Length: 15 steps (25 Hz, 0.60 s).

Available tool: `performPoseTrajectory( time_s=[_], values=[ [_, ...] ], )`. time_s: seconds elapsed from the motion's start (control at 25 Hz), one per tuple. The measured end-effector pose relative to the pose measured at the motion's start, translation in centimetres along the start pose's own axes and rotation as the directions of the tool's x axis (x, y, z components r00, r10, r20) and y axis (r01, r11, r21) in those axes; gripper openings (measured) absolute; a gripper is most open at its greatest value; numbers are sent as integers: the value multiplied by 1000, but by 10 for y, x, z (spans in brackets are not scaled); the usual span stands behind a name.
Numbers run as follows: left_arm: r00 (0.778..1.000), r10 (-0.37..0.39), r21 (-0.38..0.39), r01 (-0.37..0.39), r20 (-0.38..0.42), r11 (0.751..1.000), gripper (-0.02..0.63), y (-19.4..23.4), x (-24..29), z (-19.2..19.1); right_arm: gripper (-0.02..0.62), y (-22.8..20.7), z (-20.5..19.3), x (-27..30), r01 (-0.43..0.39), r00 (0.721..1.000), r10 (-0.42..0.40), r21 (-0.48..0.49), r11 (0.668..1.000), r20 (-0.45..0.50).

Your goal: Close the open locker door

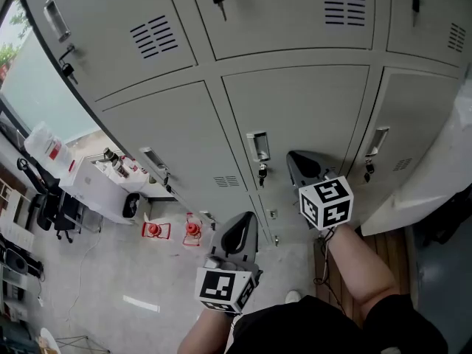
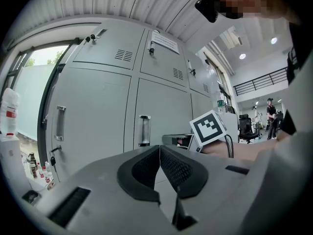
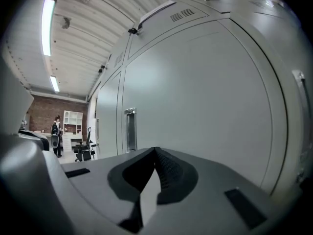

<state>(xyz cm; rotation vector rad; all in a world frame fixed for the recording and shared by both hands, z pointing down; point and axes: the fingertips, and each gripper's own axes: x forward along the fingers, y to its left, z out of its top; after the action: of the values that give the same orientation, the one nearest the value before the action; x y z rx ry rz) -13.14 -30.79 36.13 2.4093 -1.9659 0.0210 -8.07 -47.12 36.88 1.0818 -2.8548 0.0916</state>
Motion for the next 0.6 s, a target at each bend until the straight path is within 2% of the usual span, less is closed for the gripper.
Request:
performPoseTrajectory(
  time_s=[0.2,0.6],
  values=[
    [999,-28,-27,28,-28,999,18,0,-7,-4,54,6,-11,-20,19,1000,-19,9,1000,-17],
    [987,-161,-33,161,-25,986,18,-16,-29,-6,54,50,-16,-80,65,998,-65,-2,998,-19]
  ],
)
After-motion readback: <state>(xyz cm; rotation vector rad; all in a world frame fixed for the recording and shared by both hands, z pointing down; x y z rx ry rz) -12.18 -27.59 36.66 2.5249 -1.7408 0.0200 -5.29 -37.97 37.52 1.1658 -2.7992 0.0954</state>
